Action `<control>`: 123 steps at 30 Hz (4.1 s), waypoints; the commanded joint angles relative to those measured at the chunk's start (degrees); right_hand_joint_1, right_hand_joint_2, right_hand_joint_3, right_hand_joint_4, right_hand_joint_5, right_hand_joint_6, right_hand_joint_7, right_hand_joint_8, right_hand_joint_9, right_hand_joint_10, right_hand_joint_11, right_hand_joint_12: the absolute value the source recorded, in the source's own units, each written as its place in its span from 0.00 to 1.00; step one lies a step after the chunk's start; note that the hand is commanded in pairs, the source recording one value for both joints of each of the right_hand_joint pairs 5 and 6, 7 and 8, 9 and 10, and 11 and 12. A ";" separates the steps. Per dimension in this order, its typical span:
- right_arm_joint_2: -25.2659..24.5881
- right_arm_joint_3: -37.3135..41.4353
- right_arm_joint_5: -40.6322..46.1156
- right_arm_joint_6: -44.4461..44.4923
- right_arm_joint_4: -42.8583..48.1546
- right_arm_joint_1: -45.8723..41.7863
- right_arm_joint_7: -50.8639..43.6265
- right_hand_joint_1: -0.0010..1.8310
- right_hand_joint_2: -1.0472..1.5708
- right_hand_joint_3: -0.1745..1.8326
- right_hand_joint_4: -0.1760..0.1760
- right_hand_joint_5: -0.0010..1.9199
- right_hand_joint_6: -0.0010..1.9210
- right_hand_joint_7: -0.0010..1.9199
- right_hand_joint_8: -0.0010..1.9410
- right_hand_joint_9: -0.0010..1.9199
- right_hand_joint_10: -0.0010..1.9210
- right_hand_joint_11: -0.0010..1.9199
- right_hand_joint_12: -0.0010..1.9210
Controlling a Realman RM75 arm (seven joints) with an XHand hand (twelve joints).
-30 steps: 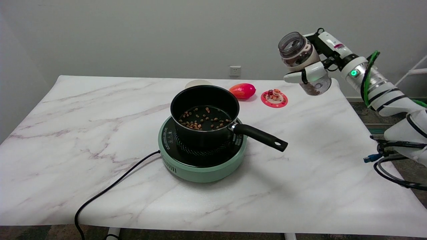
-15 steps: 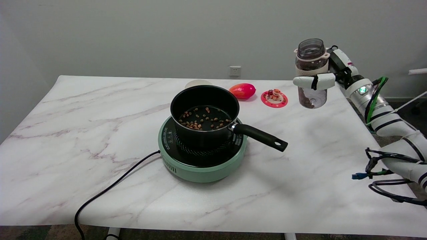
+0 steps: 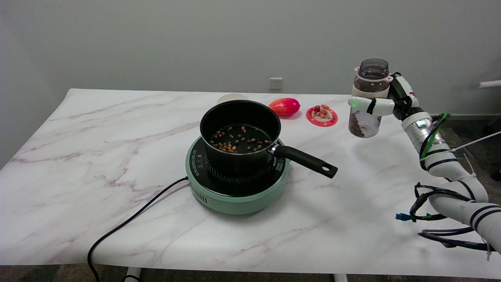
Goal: Place the bottle onto the table.
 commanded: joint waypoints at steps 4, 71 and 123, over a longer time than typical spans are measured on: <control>-7.75 -6.47 12.94 4.30 -16.90 10.86 -17.81 0.75 0.85 0.32 0.50 0.86 0.86 0.94 0.93 0.74 0.74 0.66 0.66; -12.31 -11.19 21.73 21.80 -22.33 5.02 -16.45 0.73 0.39 0.64 0.50 0.45 0.45 0.70 0.69 0.57 0.57 0.46 0.46; -8.63 -8.15 21.81 19.40 -22.57 2.31 -15.65 0.68 0.18 0.61 0.50 0.26 0.26 0.51 0.50 0.37 0.37 0.35 0.35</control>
